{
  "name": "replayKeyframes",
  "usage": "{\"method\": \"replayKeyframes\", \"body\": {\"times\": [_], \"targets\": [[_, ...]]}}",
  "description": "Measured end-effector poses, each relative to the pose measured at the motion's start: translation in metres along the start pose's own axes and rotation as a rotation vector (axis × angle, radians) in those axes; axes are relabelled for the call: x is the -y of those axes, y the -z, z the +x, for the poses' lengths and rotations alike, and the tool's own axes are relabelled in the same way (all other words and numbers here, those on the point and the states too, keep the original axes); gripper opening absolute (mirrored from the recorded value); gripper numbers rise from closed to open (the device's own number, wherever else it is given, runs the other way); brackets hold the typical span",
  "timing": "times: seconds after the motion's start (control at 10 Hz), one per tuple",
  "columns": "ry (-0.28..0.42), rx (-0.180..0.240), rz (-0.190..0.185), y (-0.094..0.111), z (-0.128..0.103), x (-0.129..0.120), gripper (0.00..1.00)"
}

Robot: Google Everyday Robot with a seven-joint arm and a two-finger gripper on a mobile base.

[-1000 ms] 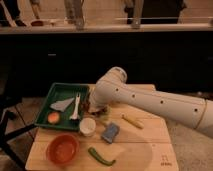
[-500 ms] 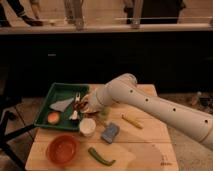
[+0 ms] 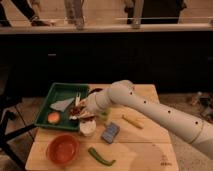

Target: Place grapes in paper cup

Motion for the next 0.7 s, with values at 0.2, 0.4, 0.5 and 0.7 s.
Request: {"method": "replayKeyframes", "body": {"times": [0.2, 0.4, 0.5, 0.7], "targets": [[-0.011, 0.042, -0.01, -0.005, 0.0, -0.004, 0.01], [-0.025, 0.074, -0.024, -0.012, 0.0, -0.011, 0.01], [-0.032, 0.085, -0.032, -0.015, 0.002, -0.014, 0.01], [-0.046, 0.109, -0.045, -0.021, 0.005, -0.019, 0.01]]}}
